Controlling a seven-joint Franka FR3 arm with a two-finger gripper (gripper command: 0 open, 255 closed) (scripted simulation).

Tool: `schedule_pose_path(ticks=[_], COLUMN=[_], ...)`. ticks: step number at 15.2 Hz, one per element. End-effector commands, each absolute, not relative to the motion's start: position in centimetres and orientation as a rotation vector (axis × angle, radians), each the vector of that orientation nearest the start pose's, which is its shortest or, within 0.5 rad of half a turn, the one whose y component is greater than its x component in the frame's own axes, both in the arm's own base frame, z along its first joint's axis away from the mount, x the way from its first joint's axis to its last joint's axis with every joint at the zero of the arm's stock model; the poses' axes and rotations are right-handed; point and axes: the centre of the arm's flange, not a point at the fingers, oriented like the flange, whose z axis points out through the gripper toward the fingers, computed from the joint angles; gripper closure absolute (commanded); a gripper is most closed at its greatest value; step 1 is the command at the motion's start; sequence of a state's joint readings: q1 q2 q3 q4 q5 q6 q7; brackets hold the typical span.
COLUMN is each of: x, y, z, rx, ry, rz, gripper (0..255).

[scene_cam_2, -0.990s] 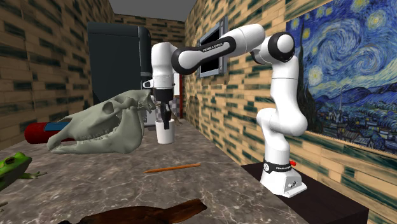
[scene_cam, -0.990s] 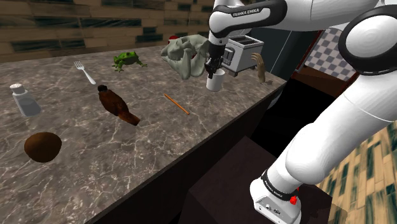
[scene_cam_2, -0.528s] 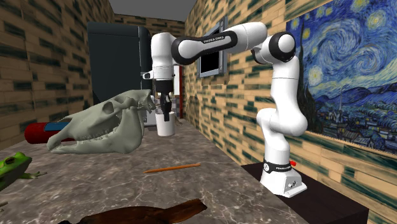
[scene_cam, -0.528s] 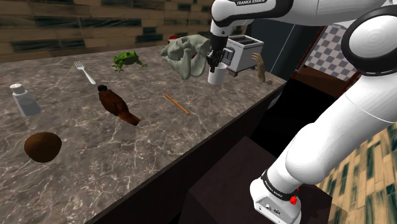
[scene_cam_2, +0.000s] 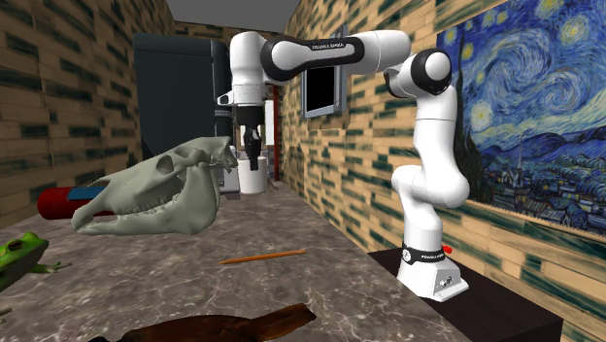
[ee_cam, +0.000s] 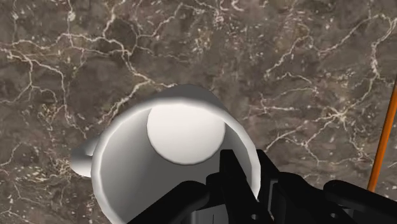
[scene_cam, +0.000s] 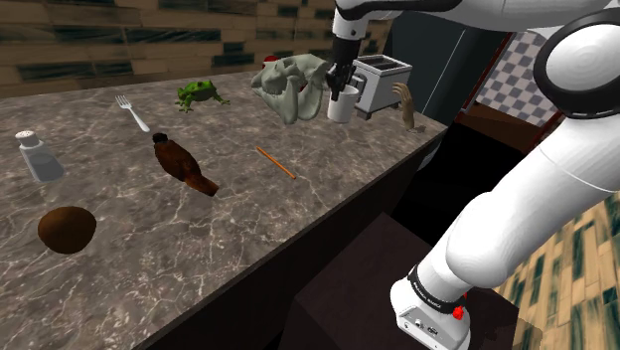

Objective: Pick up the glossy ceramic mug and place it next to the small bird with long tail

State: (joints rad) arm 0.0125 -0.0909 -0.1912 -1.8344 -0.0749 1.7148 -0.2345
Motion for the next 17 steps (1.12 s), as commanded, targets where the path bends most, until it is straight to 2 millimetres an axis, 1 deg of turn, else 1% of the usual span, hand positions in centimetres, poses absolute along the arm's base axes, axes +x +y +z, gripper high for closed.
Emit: schedule_pose_path(ticks=[1, 12, 17], x=[52.1, 52.1, 51.5], y=[-10.5, -10.5, -3.9], z=[57.1, 62.7, 62.1], rx=[-3.188, -3.188, -3.188], ry=[-0.11, -0.11, -0.11], rz=[0.066, 0.066, 0.066], gripper=[255, 255, 255])
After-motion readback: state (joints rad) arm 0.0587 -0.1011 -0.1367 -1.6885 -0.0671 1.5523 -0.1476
